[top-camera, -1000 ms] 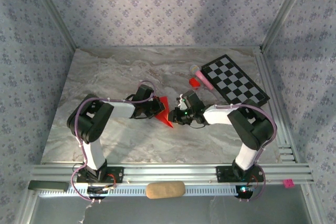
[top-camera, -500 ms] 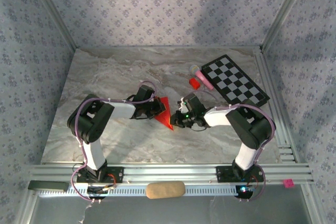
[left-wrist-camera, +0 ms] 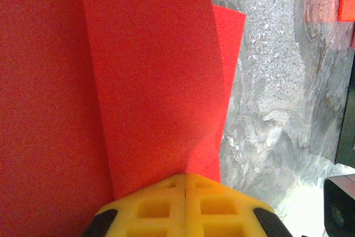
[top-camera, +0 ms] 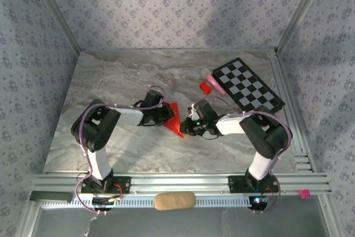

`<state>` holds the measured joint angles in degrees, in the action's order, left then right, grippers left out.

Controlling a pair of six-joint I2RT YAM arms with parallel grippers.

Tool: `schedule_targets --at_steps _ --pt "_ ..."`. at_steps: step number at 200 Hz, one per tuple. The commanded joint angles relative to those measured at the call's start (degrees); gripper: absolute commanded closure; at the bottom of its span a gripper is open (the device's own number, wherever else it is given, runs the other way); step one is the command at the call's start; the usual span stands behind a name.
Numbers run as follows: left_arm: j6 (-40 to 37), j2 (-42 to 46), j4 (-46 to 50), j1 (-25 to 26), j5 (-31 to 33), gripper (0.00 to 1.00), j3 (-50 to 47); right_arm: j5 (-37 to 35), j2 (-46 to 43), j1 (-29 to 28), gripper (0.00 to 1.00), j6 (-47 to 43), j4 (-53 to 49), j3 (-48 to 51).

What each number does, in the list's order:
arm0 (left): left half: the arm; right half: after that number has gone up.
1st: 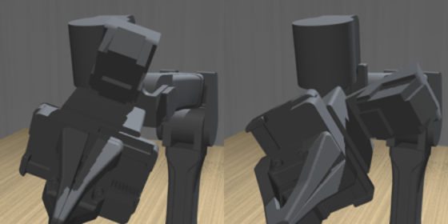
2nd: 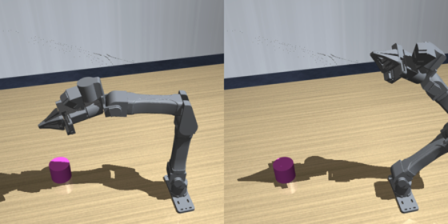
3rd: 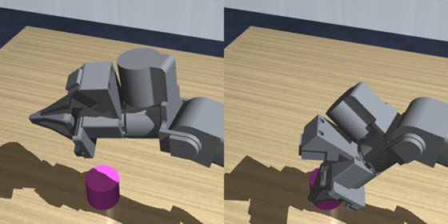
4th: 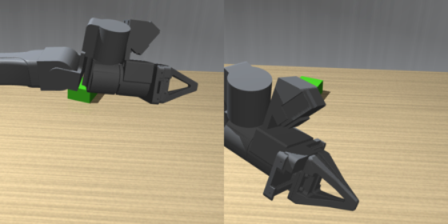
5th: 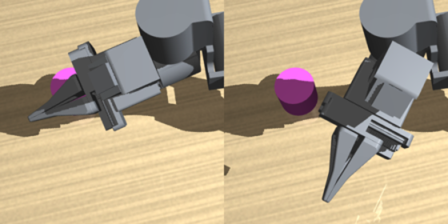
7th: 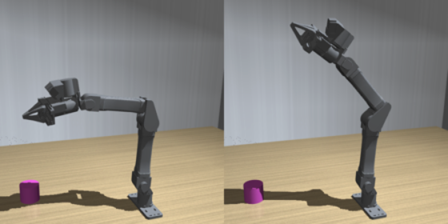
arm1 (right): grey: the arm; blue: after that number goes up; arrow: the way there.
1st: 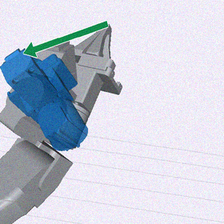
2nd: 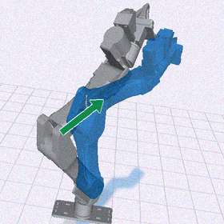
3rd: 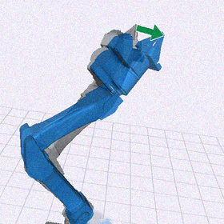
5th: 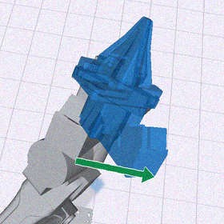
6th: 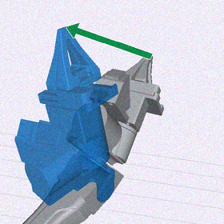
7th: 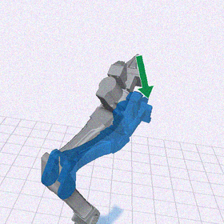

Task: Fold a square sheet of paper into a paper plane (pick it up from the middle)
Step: Fourth fold the wing at the center of the table.

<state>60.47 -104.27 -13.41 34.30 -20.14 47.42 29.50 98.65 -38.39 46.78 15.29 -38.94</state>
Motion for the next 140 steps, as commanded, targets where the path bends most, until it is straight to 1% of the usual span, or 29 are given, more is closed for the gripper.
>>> schedule_targets --at_steps 1,25,51,93,140 --pt "-0.8 -1.3 3.3 0.2 2.0 0.97 -1.4 -1.5 -1.0 -0.4 0.86 -2.2 -7.7 0.4" --pt "-0.8 -1.4 3.3 0.3 1.9 0.97 -1.2 -2.2 -1.8 -0.6 0.86 -3.5 -9.4 0.1" --pt "-0.8 -1.5 3.3 0.2 1.9 0.97 -1.2 -3.1 -1.8 -0.9 0.88 -4.3 -10.6 0.1" --pt "-0.7 -1.4 3.3 0.2 1.9 0.97 -1.3 -1.9 -0.8 -1.3 0.90 -3.9 -10.0 0.6" --pt "-0.9 -1.4 3.6 0.3 2.0 0.97 -1.3 -1.3 -3.3 -1.4 0.90 -4.6 -11.5 0.9"
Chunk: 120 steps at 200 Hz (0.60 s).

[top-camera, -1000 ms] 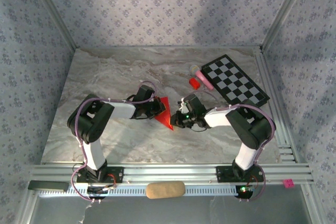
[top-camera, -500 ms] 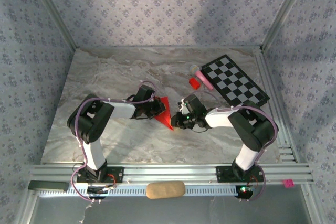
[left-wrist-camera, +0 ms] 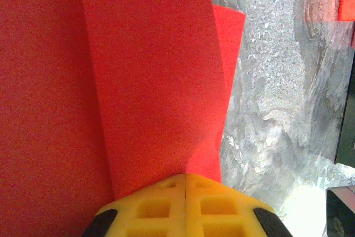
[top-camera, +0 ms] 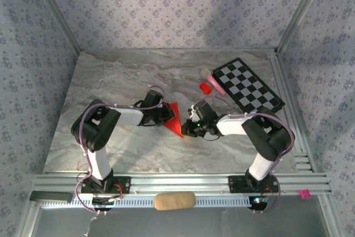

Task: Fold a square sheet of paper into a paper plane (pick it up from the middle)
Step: Fourth fold the wing at the center of the table.

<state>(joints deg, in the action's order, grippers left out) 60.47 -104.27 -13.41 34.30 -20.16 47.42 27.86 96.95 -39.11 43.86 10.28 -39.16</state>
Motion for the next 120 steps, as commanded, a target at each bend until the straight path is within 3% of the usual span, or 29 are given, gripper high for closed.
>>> schedule_targets --at_steps 1,120 --pt "-0.8 -1.4 3.5 0.3 2.0 0.97 -1.2 0.3 -1.6 -0.6 0.90 -1.7 -6.5 1.1" --pt "-0.6 -1.5 4.1 0.2 2.7 0.98 -1.4 2.7 -0.8 -0.9 0.92 -2.8 -8.7 1.9"
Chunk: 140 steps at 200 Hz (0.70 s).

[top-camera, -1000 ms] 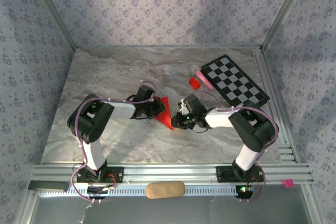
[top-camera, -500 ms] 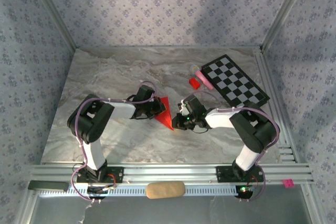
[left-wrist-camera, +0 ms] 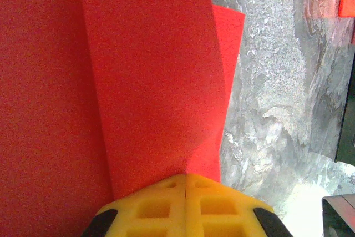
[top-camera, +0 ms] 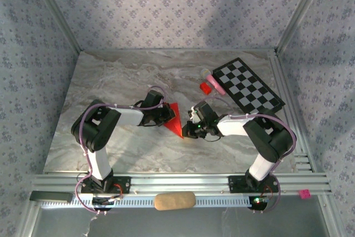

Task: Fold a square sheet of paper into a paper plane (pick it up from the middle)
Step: Fourth fold the wing at the center of the table.

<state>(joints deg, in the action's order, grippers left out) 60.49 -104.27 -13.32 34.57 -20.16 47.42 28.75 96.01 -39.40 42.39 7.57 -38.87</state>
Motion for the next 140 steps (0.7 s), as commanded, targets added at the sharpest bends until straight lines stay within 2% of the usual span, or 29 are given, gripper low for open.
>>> schedule_targets --at_steps 1,140 --pt "-0.7 -1.5 4.0 0.0 2.7 0.98 -1.4 1.8 0.1 -0.5 0.92 -1.3 -6.0 1.6" --pt "-0.6 -1.6 4.9 -0.1 3.5 0.98 -1.7 2.0 -0.6 -0.2 0.92 -1.6 -8.3 2.2"
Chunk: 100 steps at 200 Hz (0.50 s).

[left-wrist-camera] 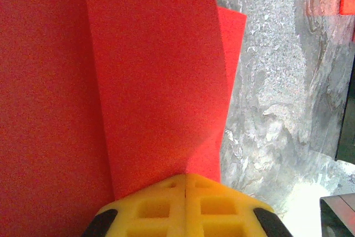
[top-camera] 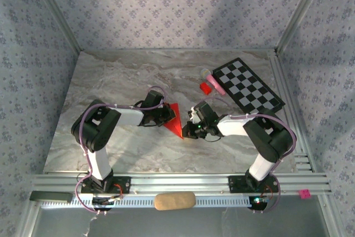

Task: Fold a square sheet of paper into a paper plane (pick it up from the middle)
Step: Fourth fold the wing at the center of the table.

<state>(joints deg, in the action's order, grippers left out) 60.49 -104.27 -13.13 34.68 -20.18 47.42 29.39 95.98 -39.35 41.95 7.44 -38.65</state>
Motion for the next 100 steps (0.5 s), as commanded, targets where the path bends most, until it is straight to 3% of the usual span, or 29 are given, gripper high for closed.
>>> schedule_targets --at_steps 1,100 --pt "-0.6 -1.6 4.8 -0.2 3.6 0.98 -1.7 1.4 -0.6 -0.3 0.92 -1.2 -8.2 2.0" --pt "-0.6 -1.6 4.6 -0.2 3.5 0.98 -1.8 0.0 -0.2 -0.5 0.93 -2.3 -11.1 2.3"
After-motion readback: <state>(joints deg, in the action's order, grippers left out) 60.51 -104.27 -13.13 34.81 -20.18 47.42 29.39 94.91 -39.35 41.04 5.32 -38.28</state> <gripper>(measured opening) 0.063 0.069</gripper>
